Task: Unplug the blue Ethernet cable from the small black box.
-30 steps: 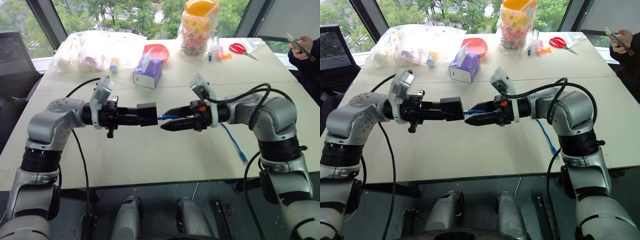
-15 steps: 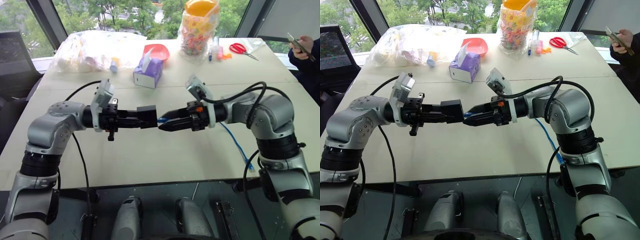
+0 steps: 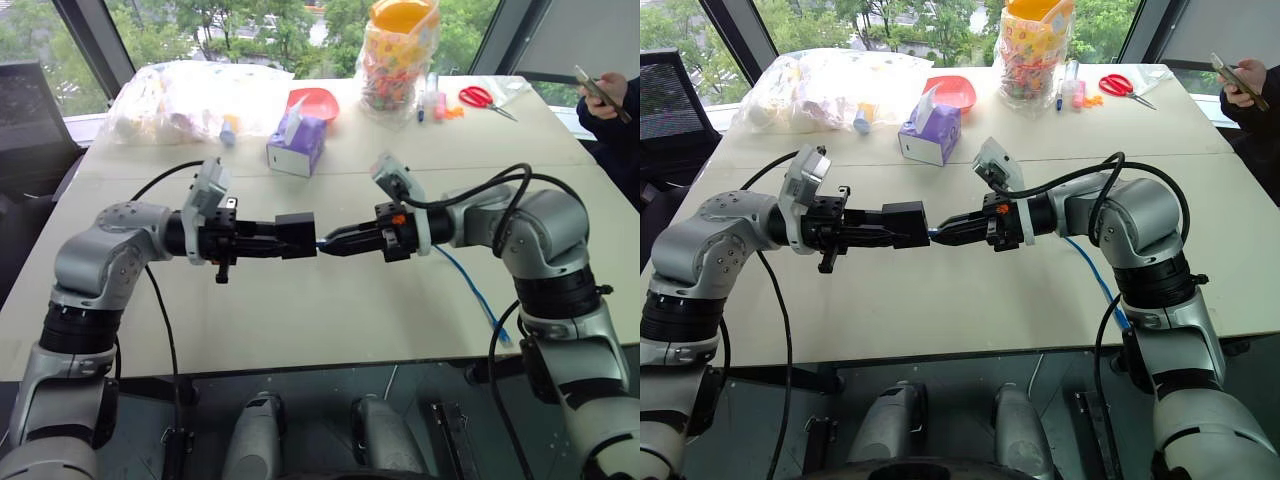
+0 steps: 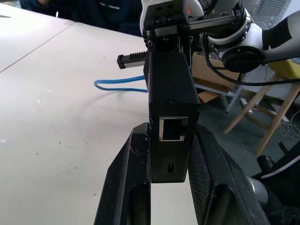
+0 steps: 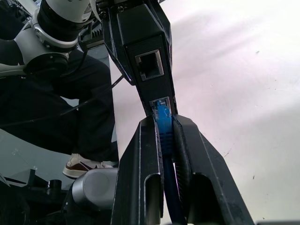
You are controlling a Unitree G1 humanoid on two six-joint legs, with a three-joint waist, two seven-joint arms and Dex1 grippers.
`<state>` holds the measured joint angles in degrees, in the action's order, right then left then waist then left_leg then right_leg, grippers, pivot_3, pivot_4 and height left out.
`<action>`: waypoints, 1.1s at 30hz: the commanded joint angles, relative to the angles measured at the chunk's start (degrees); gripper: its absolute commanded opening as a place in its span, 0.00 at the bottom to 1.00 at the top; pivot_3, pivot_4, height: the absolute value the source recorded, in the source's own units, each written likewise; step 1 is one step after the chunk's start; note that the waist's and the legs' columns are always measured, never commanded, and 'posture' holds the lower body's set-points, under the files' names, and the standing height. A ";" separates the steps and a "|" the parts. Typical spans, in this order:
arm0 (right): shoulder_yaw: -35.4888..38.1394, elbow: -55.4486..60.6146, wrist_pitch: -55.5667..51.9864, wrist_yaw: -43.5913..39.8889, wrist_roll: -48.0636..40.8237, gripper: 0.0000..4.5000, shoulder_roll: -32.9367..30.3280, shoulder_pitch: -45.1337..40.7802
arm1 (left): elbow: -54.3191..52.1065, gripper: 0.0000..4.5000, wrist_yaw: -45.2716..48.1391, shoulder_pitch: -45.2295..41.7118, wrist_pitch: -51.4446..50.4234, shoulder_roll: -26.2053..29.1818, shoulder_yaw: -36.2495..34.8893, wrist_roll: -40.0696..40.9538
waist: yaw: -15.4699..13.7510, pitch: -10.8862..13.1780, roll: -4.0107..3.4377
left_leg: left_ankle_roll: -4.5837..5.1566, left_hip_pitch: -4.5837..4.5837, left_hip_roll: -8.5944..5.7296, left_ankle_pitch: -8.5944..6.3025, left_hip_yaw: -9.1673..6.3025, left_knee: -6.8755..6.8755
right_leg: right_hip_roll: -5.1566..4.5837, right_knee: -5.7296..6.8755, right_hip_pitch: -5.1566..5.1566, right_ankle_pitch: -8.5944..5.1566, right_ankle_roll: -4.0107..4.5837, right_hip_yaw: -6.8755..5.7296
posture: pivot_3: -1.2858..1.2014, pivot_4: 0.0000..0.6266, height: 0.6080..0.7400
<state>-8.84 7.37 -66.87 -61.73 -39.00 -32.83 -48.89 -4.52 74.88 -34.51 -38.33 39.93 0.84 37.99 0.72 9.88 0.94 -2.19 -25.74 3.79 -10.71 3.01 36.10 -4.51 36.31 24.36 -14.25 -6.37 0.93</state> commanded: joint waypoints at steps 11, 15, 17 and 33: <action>6.01 -6.45 10.47 1.05 3.81 0.01 -7.11 4.53 | -1.18 0.11 0.02 4.04 2.33 6.57 -4.34 -0.88 | 0.00 0.00 0.00 | 0.00 -0.02 0.00 0.00 0.02 -0.02 | -0.02 -0.06 0.01 0.00 0.01 0.00 | 0.52 0.24 0.96; 3.43 -13.54 21.94 9.49 13.82 0.01 -3.56 4.09 | 1.26 0.11 -3.33 4.04 8.62 3.21 -1.79 -5.82 | 0.05 0.00 0.00 | 0.00 -0.02 0.00 0.00 0.04 -0.01 | -0.02 -0.06 0.04 0.00 0.01 0.00 | 0.52 0.24 0.96; 1.33 -19.24 26.72 15.71 20.03 0.01 -0.95 3.06 | 4.33 0.11 -6.15 3.58 14.23 -0.16 0.14 -10.19 | 0.05 -0.02 -0.01 | 0.00 0.06 0.00 0.00 0.06 -0.01 | -0.02 -0.07 -0.03 0.00 0.00 0.01 | 0.52 0.24 0.96; 16.16 -24.37 18.74 41.23 22.70 0.99 9.10 2.06 | 28.25 0.11 -23.70 -1.20 39.47 -22.02 3.70 -25.17 | -0.09 -0.03 -0.03 | 0.07 -0.60 -0.04 -0.01 0.02 0.04 | 0.00 -0.04 0.42 0.24 -0.39 -0.02 | 0.52 0.24 0.96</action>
<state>4.41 -23.05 -45.86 -20.98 -14.18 -23.12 -47.40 22.70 52.28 -34.47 -1.12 18.50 5.75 13.32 0.62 9.85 0.91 -2.12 -26.34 3.75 -10.73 3.03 36.14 -4.51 36.27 24.77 -14.01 -6.77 0.91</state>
